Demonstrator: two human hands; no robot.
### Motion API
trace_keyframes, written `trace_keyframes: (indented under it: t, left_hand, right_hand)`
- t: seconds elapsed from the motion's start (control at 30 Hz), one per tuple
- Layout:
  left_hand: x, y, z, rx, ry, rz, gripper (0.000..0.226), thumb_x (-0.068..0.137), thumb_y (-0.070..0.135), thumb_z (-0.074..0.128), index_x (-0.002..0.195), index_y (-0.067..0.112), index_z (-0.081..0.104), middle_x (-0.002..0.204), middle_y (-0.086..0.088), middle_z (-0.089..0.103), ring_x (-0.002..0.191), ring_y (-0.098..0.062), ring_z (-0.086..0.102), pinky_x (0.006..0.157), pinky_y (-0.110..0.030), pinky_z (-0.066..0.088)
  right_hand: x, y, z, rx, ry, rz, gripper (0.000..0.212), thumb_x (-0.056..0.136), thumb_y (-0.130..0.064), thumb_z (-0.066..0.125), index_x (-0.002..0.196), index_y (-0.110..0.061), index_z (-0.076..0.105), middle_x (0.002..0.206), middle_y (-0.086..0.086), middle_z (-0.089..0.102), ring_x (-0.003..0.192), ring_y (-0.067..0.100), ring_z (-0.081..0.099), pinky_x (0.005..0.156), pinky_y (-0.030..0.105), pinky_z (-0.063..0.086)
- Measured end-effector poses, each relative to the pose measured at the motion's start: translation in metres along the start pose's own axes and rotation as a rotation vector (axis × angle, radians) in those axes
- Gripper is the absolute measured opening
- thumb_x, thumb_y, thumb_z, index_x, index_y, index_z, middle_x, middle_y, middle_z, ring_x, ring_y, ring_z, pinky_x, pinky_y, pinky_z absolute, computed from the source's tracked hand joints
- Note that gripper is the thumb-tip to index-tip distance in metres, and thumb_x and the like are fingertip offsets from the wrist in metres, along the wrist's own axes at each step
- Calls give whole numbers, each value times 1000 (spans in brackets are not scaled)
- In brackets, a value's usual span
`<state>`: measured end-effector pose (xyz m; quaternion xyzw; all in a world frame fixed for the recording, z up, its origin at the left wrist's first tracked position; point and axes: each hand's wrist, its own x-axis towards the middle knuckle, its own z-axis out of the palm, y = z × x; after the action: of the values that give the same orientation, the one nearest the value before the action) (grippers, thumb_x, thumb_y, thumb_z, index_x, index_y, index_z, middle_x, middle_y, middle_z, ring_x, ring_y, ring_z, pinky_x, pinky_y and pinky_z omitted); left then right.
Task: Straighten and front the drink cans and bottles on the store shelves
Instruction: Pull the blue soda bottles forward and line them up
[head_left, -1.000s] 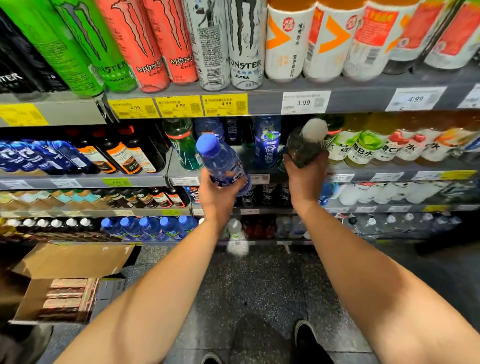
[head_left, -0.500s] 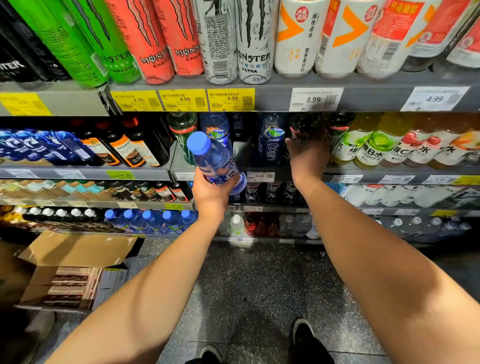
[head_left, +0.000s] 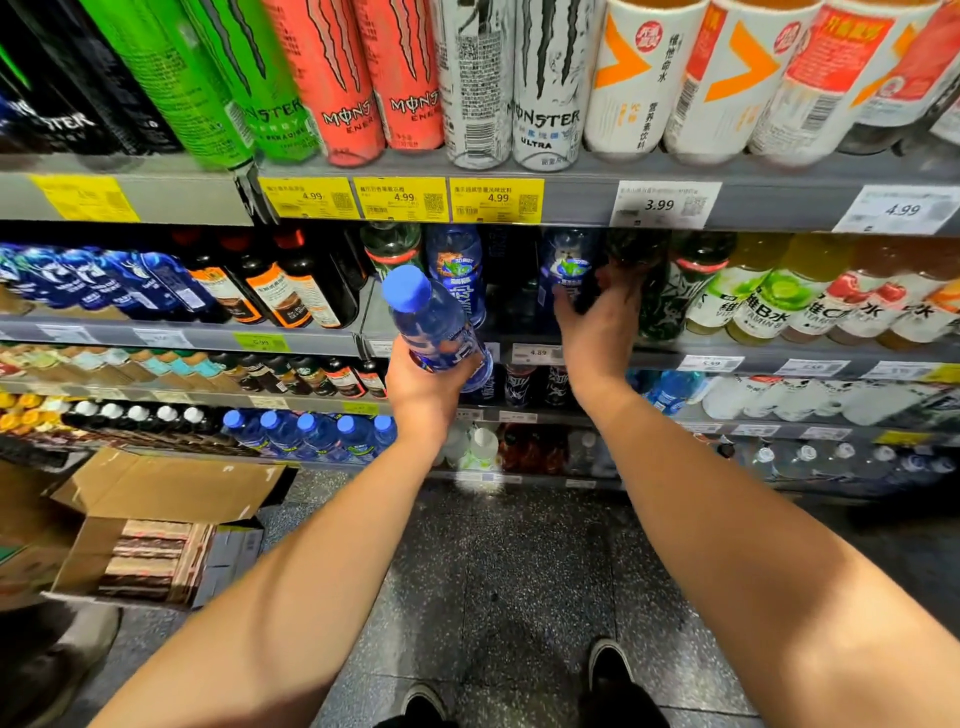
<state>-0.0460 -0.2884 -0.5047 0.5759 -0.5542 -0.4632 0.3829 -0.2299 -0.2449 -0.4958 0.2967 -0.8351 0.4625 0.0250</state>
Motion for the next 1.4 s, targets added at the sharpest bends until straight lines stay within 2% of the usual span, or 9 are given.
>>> trace_keyframes:
  t: [0.07, 0.17, 0.47, 0.57, 0.67, 1.0, 1.1, 1.27, 1.4]
  left_hand:
    - [0, 1, -2, 19, -1, 17, 56, 64, 20, 92, 110, 13, 61, 103, -1, 71, 93, -16, 67, 80, -24, 50]
    - [1, -1, -3, 12, -4, 17, 56, 63, 19, 92, 110, 11, 61, 102, -2, 72, 92, -16, 67, 79, -25, 50]
    - [17, -6, -14, 48, 12, 78, 44, 67, 13, 89, 97, 17, 57, 80, 22, 61, 72, 14, 57, 65, -11, 42]
    - [19, -6, -20, 52, 41, 104, 49, 67, 16, 90, 106, 17, 60, 91, 15, 67, 84, -3, 63, 76, -16, 45]
    - [18, -7, -26, 48, 60, 114, 59, 64, 19, 91, 116, 15, 62, 107, 2, 71, 98, -15, 66, 86, -25, 49]
    - [9, -11, -32, 21, 64, 54, 66, 64, 19, 92, 121, 15, 59, 109, 3, 69, 100, -14, 64, 84, -20, 47]
    - [8, -11, -34, 24, 64, 57, 65, 65, 18, 92, 120, 16, 59, 108, 3, 68, 98, -12, 63, 74, -5, 42]
    - [13, -15, -39, 15, 100, 66, 66, 64, 17, 92, 121, 13, 59, 113, -1, 69, 102, -16, 64, 87, -24, 47]
    - [18, -15, -46, 27, 115, 62, 62, 64, 17, 92, 117, 10, 60, 103, 3, 67, 94, -14, 63, 79, -17, 45]
  right_hand:
    - [-3, -13, 11, -58, -60, 43, 79, 86, -37, 72, 141, 6, 36, 144, 27, 41, 135, 39, 39, 112, 44, 35]
    - [-6, -22, 25, -108, -106, 143, 91, 88, -40, 67, 149, 7, 18, 150, 26, 35, 137, 37, 39, 112, 41, 35]
    - [2, -7, 56, -173, -99, 252, 89, 87, -43, 67, 149, 3, 24, 148, 23, 35, 135, 36, 38, 110, 38, 32]
    - [3, -2, 58, -175, -101, 254, 80, 89, -39, 66, 148, -2, 27, 149, 22, 36, 135, 35, 41, 105, 41, 38]
    - [1, -7, 59, -74, -34, 247, 61, 86, -30, 66, 135, -5, 39, 132, 16, 53, 115, 34, 57, 82, 38, 47]
    - [-18, -20, 62, 91, -37, 303, 50, 81, -35, 74, 110, -6, 45, 106, 11, 64, 94, 30, 64, 64, 30, 37]
    - [-25, -25, 69, 127, -60, 250, 50, 81, -36, 75, 107, -7, 44, 104, 9, 63, 92, 27, 64, 63, 29, 38]
    - [-21, -36, 82, 19, -119, 206, 58, 80, -35, 76, 117, -3, 43, 111, 15, 64, 97, 32, 66, 68, 35, 46]
    - [-13, -40, 86, 5, -179, 212, 65, 76, -36, 80, 119, -3, 44, 121, 15, 59, 109, 33, 60, 84, 40, 50]
